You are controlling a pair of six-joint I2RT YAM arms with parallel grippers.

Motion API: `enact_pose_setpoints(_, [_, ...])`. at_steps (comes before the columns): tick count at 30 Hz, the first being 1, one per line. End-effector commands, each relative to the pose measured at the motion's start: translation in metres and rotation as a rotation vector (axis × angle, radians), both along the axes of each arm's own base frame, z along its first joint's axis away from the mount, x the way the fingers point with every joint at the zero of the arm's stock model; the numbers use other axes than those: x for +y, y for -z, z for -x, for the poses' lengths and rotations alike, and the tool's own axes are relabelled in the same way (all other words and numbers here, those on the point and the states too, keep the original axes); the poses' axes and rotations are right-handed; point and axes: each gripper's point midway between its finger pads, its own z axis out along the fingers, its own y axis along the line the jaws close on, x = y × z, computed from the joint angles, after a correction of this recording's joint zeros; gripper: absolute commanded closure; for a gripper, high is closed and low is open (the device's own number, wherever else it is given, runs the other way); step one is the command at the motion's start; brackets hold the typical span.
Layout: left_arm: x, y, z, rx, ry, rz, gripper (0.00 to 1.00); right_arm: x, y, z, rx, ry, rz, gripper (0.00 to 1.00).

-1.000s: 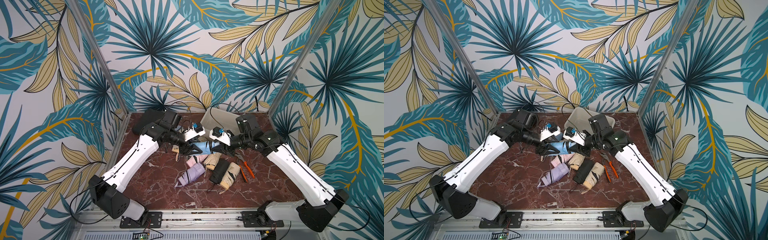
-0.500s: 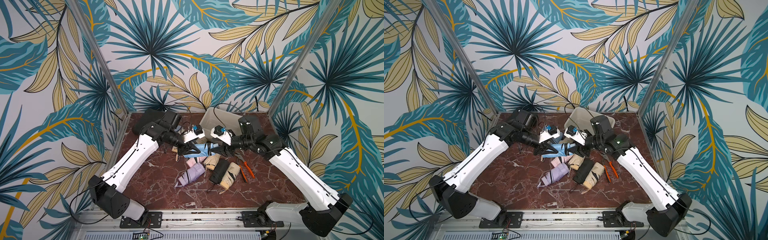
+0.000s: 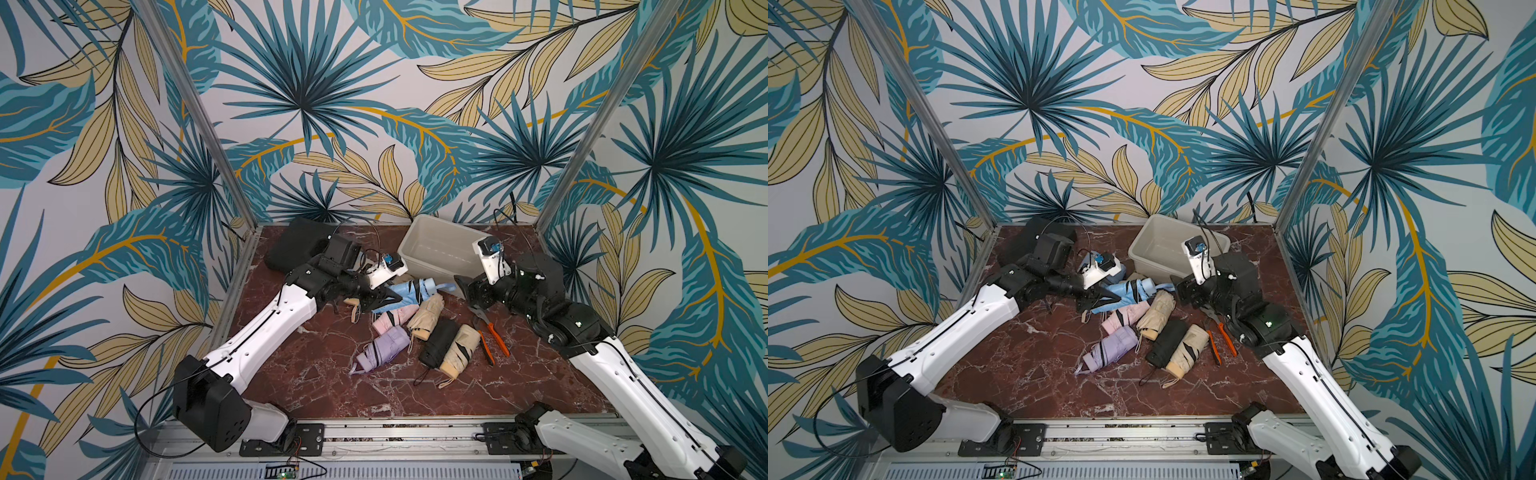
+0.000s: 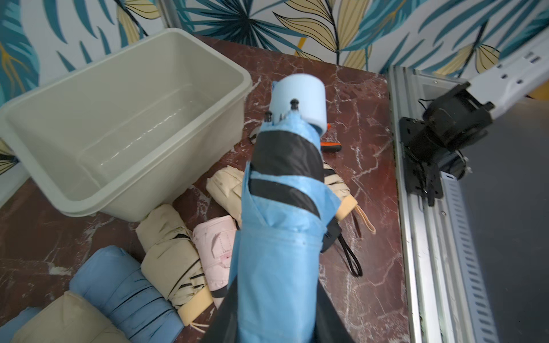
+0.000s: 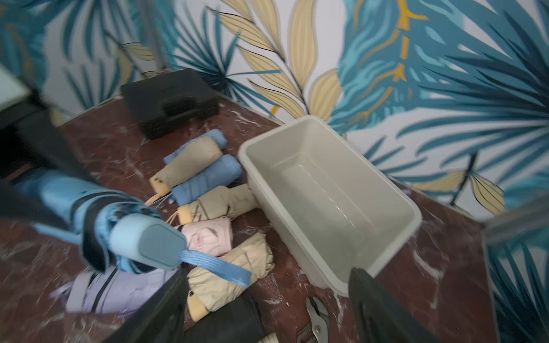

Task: Put the umbrella into the storage box
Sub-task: Pick up the umbrella from the center of the board, then move the storage box to the center of the board.

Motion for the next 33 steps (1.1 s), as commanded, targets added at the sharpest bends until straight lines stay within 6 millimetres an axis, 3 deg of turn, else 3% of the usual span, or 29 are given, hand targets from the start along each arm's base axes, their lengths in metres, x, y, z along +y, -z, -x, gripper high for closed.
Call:
enact_pose_setpoints(1, [-0.009, -0.069, -0.038, -0.199, -0.164, 0.236, 1.0, -0.056, 0.006, -0.021, 0.018, 0.401, -0.109, 0.14])
enact_pose_setpoints(8, [0.004, -0.093, -0.072, -0.224, -0.407, 0.412, 1.0, -0.107, 0.052, -0.052, 0.269, 0.723, -0.18, 0.11])
enact_pose_setpoints(17, [0.001, -0.103, -0.094, -0.183, -0.487, 0.485, 1.0, -0.107, 0.109, -0.109, 0.474, 0.745, -0.225, 0.12])
enact_pose_setpoints(26, [-0.01, -0.098, -0.108, -0.163, -0.531, 0.437, 1.0, -0.118, 0.155, -0.128, 0.572, 0.822, -0.183, 0.27])
enact_pose_setpoints(33, [-0.02, -0.091, -0.114, -0.148, -0.54, 0.407, 1.0, -0.116, 0.178, -0.133, 0.626, 0.807, -0.146, 0.52])
